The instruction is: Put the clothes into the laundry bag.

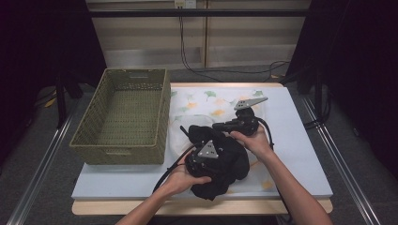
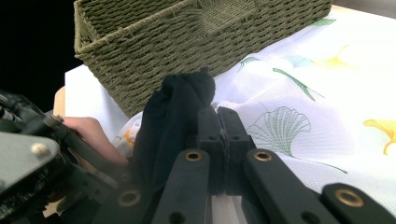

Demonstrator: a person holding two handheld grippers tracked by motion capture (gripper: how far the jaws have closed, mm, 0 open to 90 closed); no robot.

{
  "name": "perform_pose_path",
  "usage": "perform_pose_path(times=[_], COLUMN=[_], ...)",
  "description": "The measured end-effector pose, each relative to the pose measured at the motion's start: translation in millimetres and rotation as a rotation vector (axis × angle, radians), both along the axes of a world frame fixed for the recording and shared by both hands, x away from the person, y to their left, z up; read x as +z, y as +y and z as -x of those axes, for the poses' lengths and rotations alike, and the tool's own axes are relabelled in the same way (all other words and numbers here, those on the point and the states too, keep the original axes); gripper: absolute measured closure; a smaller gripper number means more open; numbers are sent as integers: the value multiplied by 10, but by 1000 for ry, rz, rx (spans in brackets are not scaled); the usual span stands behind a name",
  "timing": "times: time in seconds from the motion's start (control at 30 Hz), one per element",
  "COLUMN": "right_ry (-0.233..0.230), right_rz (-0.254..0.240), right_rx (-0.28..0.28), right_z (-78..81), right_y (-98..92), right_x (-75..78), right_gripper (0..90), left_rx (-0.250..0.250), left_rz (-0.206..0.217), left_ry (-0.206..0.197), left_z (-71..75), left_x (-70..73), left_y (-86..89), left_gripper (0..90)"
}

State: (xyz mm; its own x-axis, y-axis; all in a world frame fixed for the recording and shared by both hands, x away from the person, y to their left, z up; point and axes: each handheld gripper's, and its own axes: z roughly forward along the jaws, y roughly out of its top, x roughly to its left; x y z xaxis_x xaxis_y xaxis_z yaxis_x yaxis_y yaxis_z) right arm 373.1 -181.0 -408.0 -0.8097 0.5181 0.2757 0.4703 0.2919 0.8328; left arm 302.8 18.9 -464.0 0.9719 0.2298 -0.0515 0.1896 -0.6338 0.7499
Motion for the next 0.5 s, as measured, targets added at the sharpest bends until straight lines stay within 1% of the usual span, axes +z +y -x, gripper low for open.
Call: perform_pose_path(times=[0.07,0.1,0.17,0.2,0.23,0.27,0.3,0.33,0.37,0.4,0.43,0.47,0.5], right_ry=[0,0,0,0,0,2,2,3,5,6,7,6,10], right_rz=[1,1,0,1,0,0,2,2,1,1,3,1,2], right_rx=[1,0,1,-1,-2,-3,-1,-2,-3,-3,-5,-5,-7], right_z=[0,1,1,0,-3,-3,-4,-5,-5,-4,-4,-5,-5], right_y=[1,1,0,-2,-4,-5,-6,-6,-6,-7,-8,-12,-15], right_x=[-1,-1,-1,-2,-4,-8,-13,-16,-19,-21,-24,-27,-31], right_gripper=[897,897,897,897,897,897,897,897,897,897,897,897,897], left_rx=[5,13,16,24,26,25,28,35,34,38,38,47,48], left_rz=[6,-8,14,16,-5,14,14,5,9,31,33,45,68], left_ry=[12,9,11,13,15,20,27,26,23,21,30,26,29], left_z=[-7,-4,-10,-6,-5,-9,-10,-5,-3,-2,-5,1,6], left_x=[-4,2,-12,-7,11,7,17,42,53,60,87,115,133], left_y=[0,4,0,0,5,4,9,16,23,32,59,86,110], left_gripper=[559,555,541,530,516,506,491,473,455,436,408,387,375])
